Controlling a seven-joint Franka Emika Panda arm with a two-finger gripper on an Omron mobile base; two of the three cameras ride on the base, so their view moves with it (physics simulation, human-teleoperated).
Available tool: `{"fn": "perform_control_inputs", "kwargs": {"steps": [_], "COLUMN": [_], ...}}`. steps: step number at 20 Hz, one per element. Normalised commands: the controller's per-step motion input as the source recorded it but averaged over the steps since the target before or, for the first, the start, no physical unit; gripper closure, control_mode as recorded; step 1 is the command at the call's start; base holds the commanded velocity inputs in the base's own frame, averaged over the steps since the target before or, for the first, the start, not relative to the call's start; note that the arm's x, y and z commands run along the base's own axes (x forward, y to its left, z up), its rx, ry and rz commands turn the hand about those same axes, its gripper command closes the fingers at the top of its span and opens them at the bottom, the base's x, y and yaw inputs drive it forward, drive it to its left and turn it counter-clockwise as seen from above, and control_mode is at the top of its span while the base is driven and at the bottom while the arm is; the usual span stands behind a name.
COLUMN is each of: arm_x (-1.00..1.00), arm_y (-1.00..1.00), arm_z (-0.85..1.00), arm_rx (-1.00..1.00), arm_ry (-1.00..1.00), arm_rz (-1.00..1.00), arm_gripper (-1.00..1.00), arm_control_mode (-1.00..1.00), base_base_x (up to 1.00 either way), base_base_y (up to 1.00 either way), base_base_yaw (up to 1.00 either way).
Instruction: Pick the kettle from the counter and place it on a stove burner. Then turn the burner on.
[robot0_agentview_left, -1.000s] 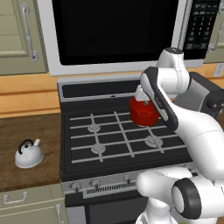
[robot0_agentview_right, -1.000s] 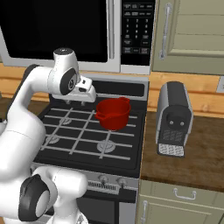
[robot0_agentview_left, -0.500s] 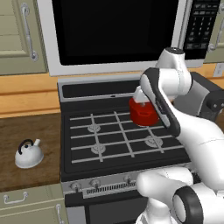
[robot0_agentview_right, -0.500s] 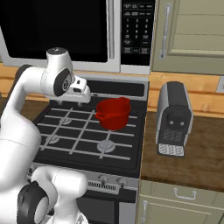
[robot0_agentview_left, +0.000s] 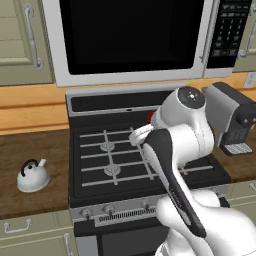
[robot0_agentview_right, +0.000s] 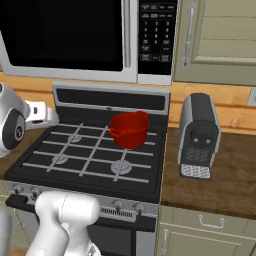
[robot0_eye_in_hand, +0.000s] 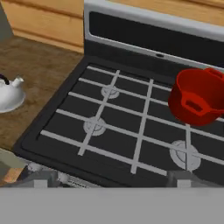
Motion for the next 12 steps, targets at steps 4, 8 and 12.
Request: {"fn": "perform_control_inputs", "kwargs": {"steps": [4, 8, 12], "arm_x": [-0.74, -0.69, -0.32], "arm_y": [1.0, 1.0, 1.0], "arm_z": [0.0, 0.0, 0.13], "arm_rx": [-0.1, -0.09, -0.03], "arm_ry": [-0.42, -0.38, -0.25], "arm_rz": [0.14, 0.15, 0.13], "arm_gripper": [-1.0, -1.0, -1.0], "arm_control_mode": [-1.0, -1.0, -1.0], "base_base_x": [0.0, 0.0, 0.0], "base_base_y": [0.0, 0.0, 0.0], "base_base_yaw": [0.0, 0.0, 0.0]}}
